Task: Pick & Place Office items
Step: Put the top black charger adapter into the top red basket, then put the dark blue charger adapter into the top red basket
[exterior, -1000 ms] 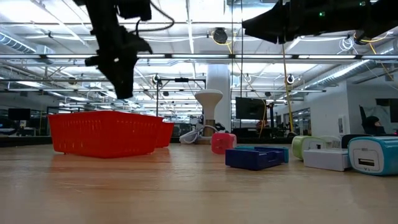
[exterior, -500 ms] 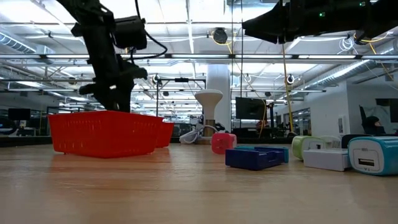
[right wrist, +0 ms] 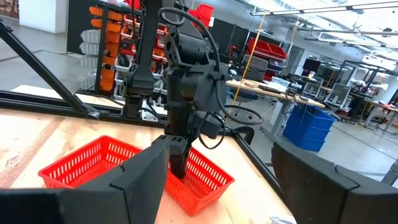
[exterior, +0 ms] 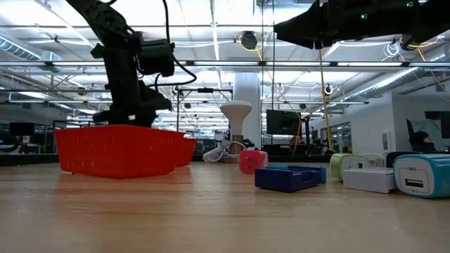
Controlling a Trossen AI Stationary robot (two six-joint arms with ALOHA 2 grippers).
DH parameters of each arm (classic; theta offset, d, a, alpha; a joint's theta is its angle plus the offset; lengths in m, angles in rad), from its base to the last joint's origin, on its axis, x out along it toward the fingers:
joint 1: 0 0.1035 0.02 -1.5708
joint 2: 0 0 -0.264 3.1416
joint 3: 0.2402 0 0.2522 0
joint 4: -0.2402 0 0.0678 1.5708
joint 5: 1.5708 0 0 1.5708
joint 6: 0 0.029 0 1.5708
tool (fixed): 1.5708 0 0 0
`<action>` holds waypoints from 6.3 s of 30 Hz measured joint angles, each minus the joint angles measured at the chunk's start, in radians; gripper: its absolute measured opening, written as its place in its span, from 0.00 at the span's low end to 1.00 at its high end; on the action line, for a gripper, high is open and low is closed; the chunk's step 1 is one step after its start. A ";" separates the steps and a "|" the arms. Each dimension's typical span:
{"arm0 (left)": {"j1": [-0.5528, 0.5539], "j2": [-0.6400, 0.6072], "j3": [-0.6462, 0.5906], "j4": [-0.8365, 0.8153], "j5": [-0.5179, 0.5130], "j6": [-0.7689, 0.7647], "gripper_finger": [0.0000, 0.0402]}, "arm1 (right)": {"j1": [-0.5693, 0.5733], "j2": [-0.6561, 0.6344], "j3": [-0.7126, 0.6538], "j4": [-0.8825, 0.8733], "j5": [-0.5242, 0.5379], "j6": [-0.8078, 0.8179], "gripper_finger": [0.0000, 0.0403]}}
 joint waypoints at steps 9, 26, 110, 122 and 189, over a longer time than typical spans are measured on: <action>0.000 0.003 0.000 0.001 -0.001 0.004 0.42 | 0.000 0.000 0.000 -0.002 0.000 -0.007 0.67; 0.000 0.003 0.001 0.001 -0.002 0.000 0.61 | 0.000 0.000 0.000 -0.006 0.000 -0.007 0.67; -0.367 -0.390 -0.104 0.712 -0.318 0.424 0.78 | 0.257 0.278 0.001 -0.720 -0.214 0.334 0.44; -0.367 -0.390 -0.104 0.711 -0.318 0.423 0.79 | 0.256 0.269 0.001 -0.721 -0.212 0.334 0.35; -0.367 -0.390 -0.104 0.711 -0.317 0.433 0.77 | 0.044 0.298 0.000 -0.591 -0.129 0.352 0.59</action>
